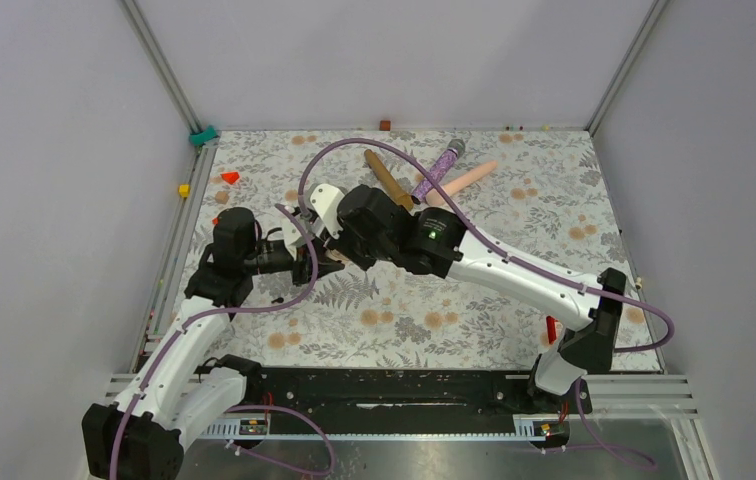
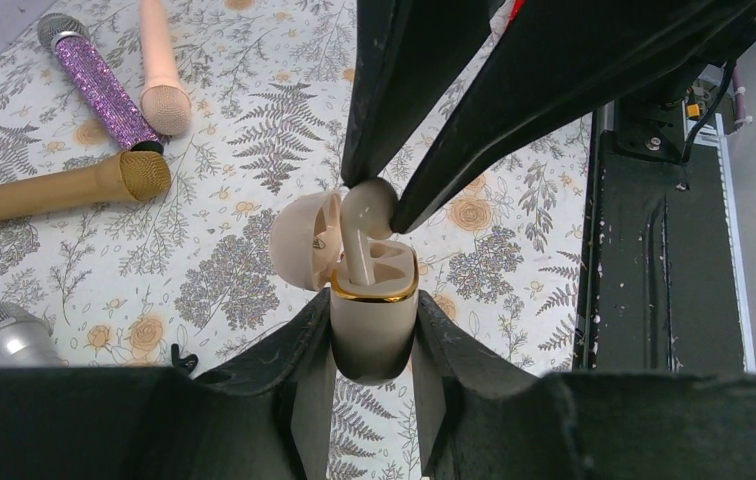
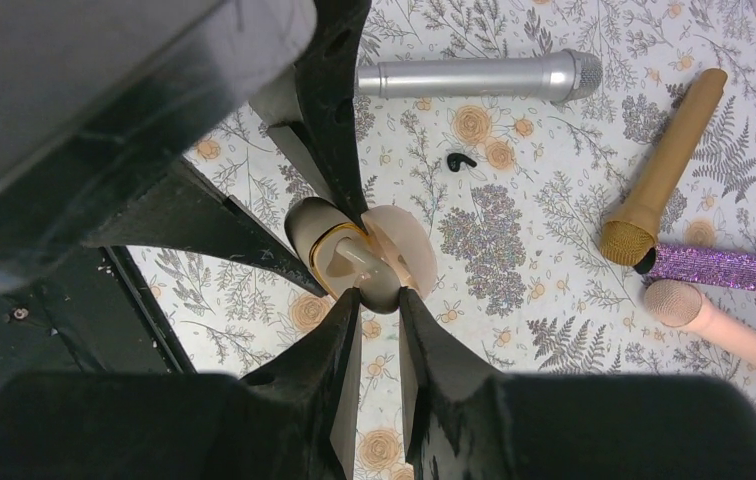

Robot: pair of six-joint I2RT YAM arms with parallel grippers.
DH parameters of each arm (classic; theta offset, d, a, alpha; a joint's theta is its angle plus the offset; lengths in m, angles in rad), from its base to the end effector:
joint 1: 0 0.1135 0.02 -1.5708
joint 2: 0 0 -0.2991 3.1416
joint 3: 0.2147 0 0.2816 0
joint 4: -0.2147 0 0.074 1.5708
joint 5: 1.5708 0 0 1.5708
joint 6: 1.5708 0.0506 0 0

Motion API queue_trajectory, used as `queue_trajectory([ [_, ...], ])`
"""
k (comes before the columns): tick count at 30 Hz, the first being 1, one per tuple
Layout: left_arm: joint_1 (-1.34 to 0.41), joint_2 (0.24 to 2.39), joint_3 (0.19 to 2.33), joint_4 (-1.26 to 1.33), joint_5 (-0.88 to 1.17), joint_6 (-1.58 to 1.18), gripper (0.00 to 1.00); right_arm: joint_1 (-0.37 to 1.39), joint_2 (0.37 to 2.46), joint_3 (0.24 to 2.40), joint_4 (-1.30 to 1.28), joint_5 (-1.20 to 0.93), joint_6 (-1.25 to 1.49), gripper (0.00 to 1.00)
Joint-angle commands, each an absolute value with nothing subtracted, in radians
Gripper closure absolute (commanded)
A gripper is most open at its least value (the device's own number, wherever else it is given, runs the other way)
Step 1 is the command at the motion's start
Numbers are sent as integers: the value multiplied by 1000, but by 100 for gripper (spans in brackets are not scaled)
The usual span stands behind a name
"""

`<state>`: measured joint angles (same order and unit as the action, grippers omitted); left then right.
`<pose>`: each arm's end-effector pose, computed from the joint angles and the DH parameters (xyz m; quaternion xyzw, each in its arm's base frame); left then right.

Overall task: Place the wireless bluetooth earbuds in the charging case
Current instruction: Place the earbud in the charging case.

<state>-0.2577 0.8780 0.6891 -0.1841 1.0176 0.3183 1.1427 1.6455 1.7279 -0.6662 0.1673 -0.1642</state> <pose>0.1864 -0.0937 0.3143 0.4682 0.6136 -0.3872 0.5043 0.1799 0.3740 0.4259 -0.5021 0.7209 0.1569 0.4513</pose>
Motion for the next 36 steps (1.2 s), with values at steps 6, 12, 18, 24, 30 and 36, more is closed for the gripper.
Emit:
queue_trajectory([
  [6,-254,863,687,-126,1030,312,100,1154,1672,1807,-684,158,-145,86],
  [12,-253,864,690,-126,1029,309,100,1157,1687,1818,-700,98,-136,84],
  [18,-253,865,690,-129,1048,310,100,1167,1690,1808,-700,79,-176,84],
  [24,-254,882,702,-163,1082,329,100,1175,1673,1786,-676,87,-225,84],
  [30,-253,885,702,-164,1086,331,100,1175,1664,1795,-674,83,-229,84],
  [36,-253,888,705,-169,1099,328,100,1191,1677,1789,-670,88,-251,84],
])
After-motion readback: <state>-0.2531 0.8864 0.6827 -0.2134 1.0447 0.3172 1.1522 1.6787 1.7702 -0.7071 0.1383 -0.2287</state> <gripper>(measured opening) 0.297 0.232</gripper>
